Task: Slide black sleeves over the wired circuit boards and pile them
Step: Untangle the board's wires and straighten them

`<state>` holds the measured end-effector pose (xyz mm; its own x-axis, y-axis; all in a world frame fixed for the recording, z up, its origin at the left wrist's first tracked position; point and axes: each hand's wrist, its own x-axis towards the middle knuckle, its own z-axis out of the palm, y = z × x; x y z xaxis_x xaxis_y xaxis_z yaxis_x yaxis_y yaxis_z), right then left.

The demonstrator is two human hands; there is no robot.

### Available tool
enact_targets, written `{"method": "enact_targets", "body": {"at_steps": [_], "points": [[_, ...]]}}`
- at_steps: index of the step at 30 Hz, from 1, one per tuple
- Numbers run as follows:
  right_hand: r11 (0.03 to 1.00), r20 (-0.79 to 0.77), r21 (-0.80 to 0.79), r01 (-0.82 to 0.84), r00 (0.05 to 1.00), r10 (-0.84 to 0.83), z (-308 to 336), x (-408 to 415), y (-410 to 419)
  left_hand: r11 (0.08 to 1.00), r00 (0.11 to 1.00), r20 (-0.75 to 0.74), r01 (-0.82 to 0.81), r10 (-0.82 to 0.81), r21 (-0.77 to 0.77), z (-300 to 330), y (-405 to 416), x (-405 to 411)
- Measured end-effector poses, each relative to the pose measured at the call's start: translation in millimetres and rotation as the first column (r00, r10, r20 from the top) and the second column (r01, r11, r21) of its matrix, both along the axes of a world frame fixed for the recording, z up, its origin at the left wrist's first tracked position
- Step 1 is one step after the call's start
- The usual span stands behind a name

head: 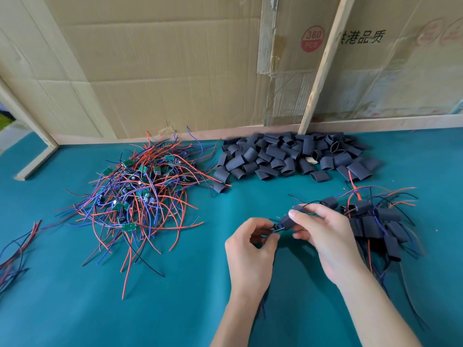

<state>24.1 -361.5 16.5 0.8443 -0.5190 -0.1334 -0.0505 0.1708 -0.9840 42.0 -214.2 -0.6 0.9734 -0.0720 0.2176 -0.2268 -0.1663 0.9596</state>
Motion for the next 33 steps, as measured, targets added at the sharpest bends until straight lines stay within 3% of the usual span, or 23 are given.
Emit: {"method": "enact_targets", "body": {"at_steps": [6,14,18,23,27,33], "points": [[0.972,0.008,0.229,-0.058,0.998,0.057,3.5,-1.1,2.4,1.000,1.000,-0.010,-0.007,0.007,0.010,1.0,-1.5,-1.0],[0.998,-0.018,-0.003,-0.063,0.998,0.063,0.3,-1.6,9.6,1.000,0.998,-0.058,-0.011,0.010,-0.017,0.0,-1.1,-0.5],[0.997,-0.020,0.025,-0.075,0.997,0.076,1.4,-2.0,8.5,0.998,0.998,-0.057,-0.008,0.005,-0.054,1.1,-1.4,-0.9],[0.950,0.005,0.283,-0.134,0.990,0.139,7.6,-2.6,11.6,0.994,0.997,-0.042,-0.065,0.061,-0.090,-0.2,-0.1,1.6],[0.936,0.028,0.311,-0.163,0.986,0.163,9.0,-2.7,11.9,0.985,0.995,-0.095,-0.006,-0.010,-0.172,0.3,1.3,1.3],[0.943,0.063,0.260,-0.208,0.978,0.198,12.8,-4.3,14.8,0.991,0.993,-0.081,0.072,-0.082,-0.114,0.5,2.6,1.1]]}}
